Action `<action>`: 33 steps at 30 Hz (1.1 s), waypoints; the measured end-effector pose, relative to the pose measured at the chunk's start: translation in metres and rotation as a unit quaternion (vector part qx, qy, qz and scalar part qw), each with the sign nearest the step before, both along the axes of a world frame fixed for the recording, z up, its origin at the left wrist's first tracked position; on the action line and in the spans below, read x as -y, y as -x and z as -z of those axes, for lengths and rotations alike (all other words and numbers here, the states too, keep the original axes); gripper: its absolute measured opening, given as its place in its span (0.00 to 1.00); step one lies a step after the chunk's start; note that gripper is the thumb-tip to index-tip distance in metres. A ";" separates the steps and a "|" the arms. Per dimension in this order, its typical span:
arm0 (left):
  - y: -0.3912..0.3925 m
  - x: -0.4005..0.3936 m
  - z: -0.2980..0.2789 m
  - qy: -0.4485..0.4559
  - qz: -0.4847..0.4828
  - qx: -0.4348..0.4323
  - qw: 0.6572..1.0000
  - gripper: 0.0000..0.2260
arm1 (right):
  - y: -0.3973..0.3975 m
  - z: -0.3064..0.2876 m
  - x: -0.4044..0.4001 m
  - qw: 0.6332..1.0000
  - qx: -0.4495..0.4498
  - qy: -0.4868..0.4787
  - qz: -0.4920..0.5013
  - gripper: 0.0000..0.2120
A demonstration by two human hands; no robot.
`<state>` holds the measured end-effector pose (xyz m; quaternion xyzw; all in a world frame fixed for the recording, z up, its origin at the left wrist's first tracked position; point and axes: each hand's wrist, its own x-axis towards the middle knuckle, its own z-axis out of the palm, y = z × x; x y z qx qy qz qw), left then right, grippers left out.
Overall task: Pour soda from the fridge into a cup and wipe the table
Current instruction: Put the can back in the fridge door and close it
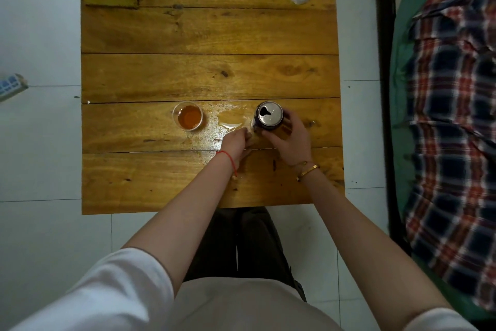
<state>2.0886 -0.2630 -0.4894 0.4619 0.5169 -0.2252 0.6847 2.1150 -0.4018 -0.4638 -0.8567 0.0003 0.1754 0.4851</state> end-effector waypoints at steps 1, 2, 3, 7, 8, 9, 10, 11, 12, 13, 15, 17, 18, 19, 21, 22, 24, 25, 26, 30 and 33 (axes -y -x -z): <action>0.000 -0.001 -0.005 0.003 -0.006 -0.003 1.000 0.07 | 0.000 -0.006 0.001 1.000 -0.002 -0.003 -0.001 0.29; 0.001 -0.002 -0.012 0.005 -0.008 -0.001 1.000 0.07 | 0.000 -0.014 0.001 1.000 -0.003 -0.003 -0.004 0.29; 0.002 -0.003 -0.019 0.006 -0.011 0.004 1.000 0.07 | 0.000 -0.022 0.002 1.000 -0.004 -0.004 -0.009 0.29; 0.006 -0.006 -0.056 0.013 -0.029 0.031 0.999 0.12 | 0.003 -0.064 0.000 0.999 0.014 -0.013 -0.032 0.29; 0.007 -0.007 -0.068 0.015 -0.031 0.035 0.999 0.12 | 0.005 -0.075 -0.001 0.999 0.022 -0.015 -0.037 0.30; 0.009 -0.007 -0.079 0.019 -0.035 0.039 0.998 0.13 | 0.007 -0.087 -0.002 0.999 0.026 -0.020 -0.043 0.31; 0.012 -0.008 -0.090 0.024 -0.041 0.044 0.998 0.14 | 0.009 -0.098 -0.002 0.998 0.026 -0.025 -0.049 0.32; 0.015 -0.009 -0.100 0.027 -0.047 0.049 0.997 0.15 | 0.011 -0.109 -0.002 0.998 0.023 -0.031 -0.056 0.34; 0.020 -0.011 -0.110 0.028 -0.055 0.056 0.997 0.15 | 0.013 -0.120 -0.002 0.997 0.018 -0.034 -0.062 0.34; 0.026 -0.012 -0.121 0.029 -0.061 0.064 0.996 0.16 | 0.016 -0.131 -0.003 0.997 0.016 -0.036 -0.069 0.33; 0.039 -0.016 -0.143 0.039 -0.080 0.082 0.993 0.16 | 0.021 -0.153 -0.005 0.995 0.022 -0.039 -0.084 0.32; 0.052 -0.019 -0.166 0.049 -0.093 0.097 0.990 0.16 | 0.027 -0.173 -0.008 0.993 0.030 -0.041 -0.105 0.32; 0.059 -0.020 -0.177 0.054 -0.101 0.105 0.988 0.16 | 0.031 -0.182 -0.010 0.991 0.034 -0.041 -0.120 0.32; 0.066 -0.022 -0.186 0.053 -0.106 0.110 0.987 0.16 | 0.036 -0.191 -0.013 0.989 0.037 -0.042 -0.136 0.32; 0.081 -0.027 -0.200 0.054 -0.121 0.116 0.984 0.16 | 0.044 -0.207 -0.019 0.984 0.046 -0.046 -0.168 0.31; 0.089 -0.029 -0.205 0.057 -0.131 0.120 0.982 0.16 | 0.048 -0.213 -0.022 0.980 0.051 -0.050 -0.183 0.30; 0.104 -0.037 -0.218 0.054 -0.144 0.125 0.980 0.17 | 0.056 -0.223 -0.029 0.974 0.056 -0.055 -0.211 0.29; 0.111 -0.041 -0.223 0.049 -0.147 0.127 0.980 0.17 | 0.060 -0.228 -0.034 0.971 0.058 -0.055 -0.226 0.29; 0.120 -0.046 -0.229 0.046 -0.154 0.130 0.978 0.17 | 0.064 -0.233 -0.039 0.967 0.060 -0.053 -0.241 0.28; 0.157 -0.069 -0.254 0.036 -0.192 0.143 0.970 0.14 | 0.081 -0.249 -0.067 0.946 0.072 -0.057 -0.311 0.24; 0.188 -0.085 -0.271 0.023 -0.237 0.153 0.959 0.11 | 0.096 -0.260 -0.094 0.926 0.076 -0.064 -0.363 0.23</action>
